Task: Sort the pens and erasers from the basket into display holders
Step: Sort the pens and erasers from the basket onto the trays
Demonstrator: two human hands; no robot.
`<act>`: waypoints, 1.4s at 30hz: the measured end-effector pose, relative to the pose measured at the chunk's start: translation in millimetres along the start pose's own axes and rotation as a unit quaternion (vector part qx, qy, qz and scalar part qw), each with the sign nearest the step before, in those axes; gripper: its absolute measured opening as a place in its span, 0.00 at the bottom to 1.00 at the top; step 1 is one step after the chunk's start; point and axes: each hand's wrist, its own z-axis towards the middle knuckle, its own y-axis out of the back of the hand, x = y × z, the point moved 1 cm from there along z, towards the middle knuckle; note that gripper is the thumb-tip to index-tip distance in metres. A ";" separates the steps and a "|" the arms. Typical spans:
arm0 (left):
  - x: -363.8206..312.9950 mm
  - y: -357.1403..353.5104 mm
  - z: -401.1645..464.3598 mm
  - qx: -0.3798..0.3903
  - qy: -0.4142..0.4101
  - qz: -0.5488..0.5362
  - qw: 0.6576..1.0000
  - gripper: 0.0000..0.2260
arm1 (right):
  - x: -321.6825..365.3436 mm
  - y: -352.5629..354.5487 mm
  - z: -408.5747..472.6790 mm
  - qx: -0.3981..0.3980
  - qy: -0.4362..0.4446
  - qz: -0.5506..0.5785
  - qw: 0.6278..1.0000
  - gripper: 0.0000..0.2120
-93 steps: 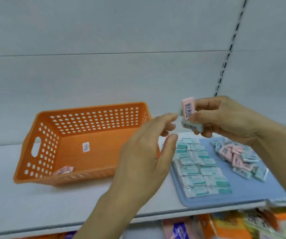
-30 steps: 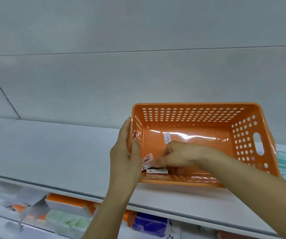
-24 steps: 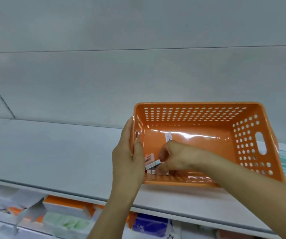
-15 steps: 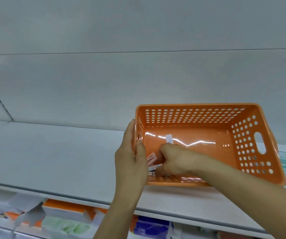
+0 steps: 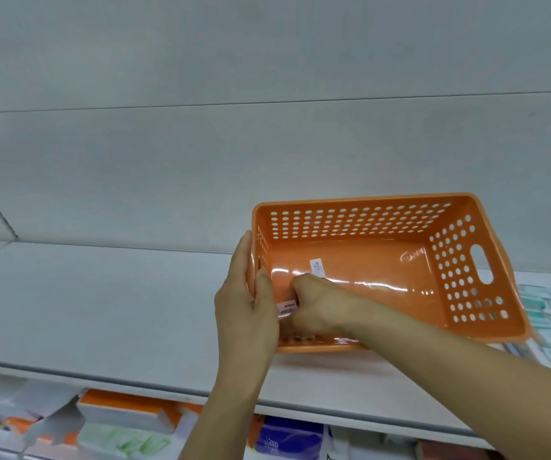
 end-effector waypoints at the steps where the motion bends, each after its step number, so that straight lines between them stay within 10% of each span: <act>1: 0.0 -0.4 0.3 -0.002 0.000 -0.001 1.000 0.19 | -1.0 0.4 -0.1 -0.006 0.002 0.008 1.000 0.15; 23: 2.7 0.3 2.8 0.002 0.017 -0.026 1.000 0.19 | -13.3 20.3 11.3 0.029 -0.036 0.155 0.987 0.08; 33: -0.1 -1.8 2.8 -0.005 0.024 0.000 1.000 0.18 | -9.4 18.3 8.6 0.126 0.007 0.050 0.991 0.24; 42: -4.0 -2.0 12.7 0.020 0.024 0.058 0.998 0.20 | -23.9 54.7 -1.1 0.001 0.021 0.345 0.939 0.16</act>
